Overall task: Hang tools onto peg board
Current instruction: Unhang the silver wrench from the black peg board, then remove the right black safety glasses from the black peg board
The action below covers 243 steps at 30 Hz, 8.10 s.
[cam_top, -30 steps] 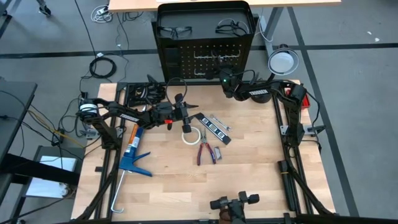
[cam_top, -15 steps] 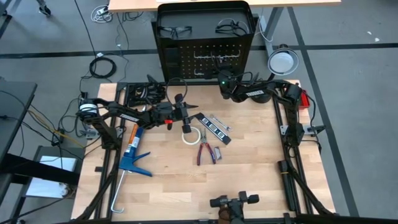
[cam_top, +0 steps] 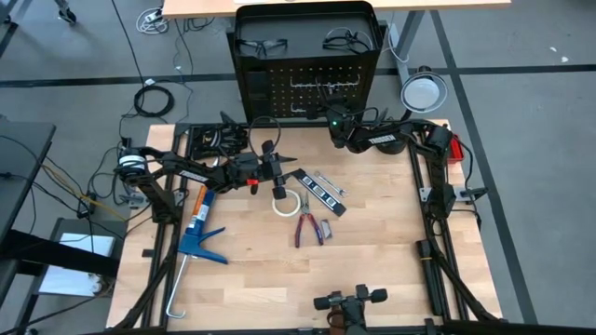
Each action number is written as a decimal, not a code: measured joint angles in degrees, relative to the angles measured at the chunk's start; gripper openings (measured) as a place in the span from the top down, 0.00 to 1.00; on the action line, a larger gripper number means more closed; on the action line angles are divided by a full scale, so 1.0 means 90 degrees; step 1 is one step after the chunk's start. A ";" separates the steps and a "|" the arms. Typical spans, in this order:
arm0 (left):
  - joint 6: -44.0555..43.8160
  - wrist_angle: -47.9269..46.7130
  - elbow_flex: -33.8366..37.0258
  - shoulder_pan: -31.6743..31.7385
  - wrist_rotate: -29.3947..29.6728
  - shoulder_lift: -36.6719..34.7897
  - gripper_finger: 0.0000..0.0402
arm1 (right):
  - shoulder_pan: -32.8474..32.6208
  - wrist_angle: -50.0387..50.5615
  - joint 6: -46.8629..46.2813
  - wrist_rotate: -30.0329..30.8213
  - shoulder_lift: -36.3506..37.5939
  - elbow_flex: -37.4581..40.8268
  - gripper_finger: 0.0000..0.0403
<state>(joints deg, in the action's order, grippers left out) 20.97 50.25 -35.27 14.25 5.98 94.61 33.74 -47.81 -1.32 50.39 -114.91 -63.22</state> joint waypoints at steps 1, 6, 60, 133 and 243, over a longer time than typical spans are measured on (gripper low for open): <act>0.0000 0.0001 0.0000 -0.0001 0.0000 0.0000 0.57 | 0.0001 0.0002 0.0000 -0.0008 0.0000 0.0000 0.64; 0.0000 -0.0006 0.0000 -0.0001 0.0002 0.0000 0.57 | 0.0015 0.0025 0.0002 -0.0065 0.0000 0.0002 0.75; 0.0053 -0.0052 0.0000 0.0001 0.0005 0.0000 0.57 | -0.0392 0.2119 -0.0011 0.0111 0.0818 -0.0023 0.83; 0.0049 -0.0054 0.0002 -0.0001 0.0034 0.0000 0.57 | -0.0972 0.4607 -0.1159 0.0428 0.1633 -0.0007 0.87; -0.1661 -0.1851 -0.0556 -0.0052 -0.0245 0.0002 0.57 | 0.2701 0.7854 0.1733 -0.6808 0.2358 -0.5260 0.64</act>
<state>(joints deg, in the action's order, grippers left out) 6.02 33.59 -40.27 13.78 3.77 94.63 58.04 22.88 14.27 -10.88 -93.69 -110.56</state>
